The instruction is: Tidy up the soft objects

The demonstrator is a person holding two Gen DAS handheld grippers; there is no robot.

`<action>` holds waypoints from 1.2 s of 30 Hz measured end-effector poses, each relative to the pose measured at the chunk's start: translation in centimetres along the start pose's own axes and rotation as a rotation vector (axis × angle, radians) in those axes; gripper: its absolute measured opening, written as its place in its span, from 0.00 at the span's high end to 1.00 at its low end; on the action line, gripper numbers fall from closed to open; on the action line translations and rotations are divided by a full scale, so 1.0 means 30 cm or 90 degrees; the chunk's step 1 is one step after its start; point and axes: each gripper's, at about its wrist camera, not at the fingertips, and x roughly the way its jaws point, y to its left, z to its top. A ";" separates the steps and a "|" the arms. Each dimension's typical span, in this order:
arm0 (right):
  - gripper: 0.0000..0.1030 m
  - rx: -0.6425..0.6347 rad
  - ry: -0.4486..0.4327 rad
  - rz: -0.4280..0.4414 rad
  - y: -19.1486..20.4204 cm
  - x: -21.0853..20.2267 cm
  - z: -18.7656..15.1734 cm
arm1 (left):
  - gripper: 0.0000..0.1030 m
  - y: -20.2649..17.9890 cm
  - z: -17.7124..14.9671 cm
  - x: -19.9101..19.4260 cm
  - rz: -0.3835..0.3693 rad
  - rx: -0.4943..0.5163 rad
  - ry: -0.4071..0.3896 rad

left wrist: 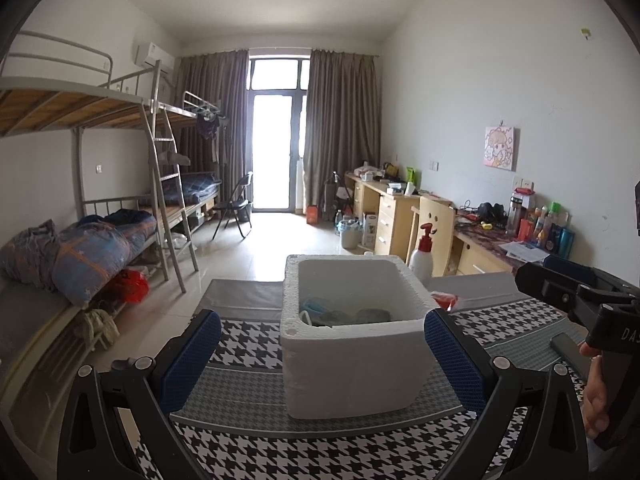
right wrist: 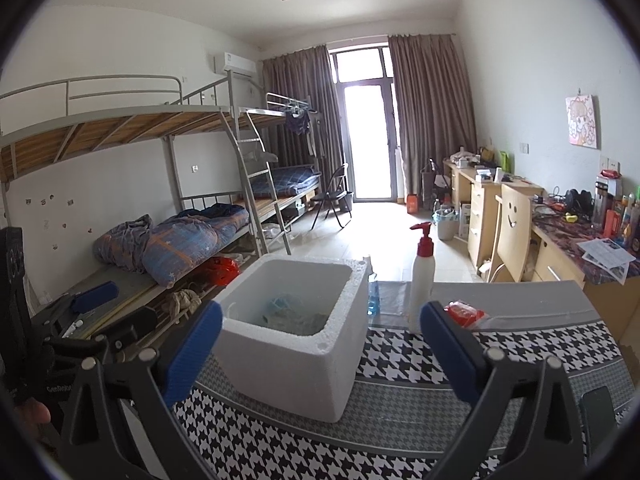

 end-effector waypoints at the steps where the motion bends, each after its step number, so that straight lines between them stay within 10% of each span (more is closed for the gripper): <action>1: 0.02 0.002 -0.001 0.001 -0.001 -0.005 -0.004 | 0.01 -0.008 -0.006 -0.005 -0.001 0.002 0.001; 36: 0.00 -0.008 -0.072 -0.022 0.017 -0.118 -0.139 | 0.01 -0.043 -0.110 -0.097 -0.031 -0.006 -0.058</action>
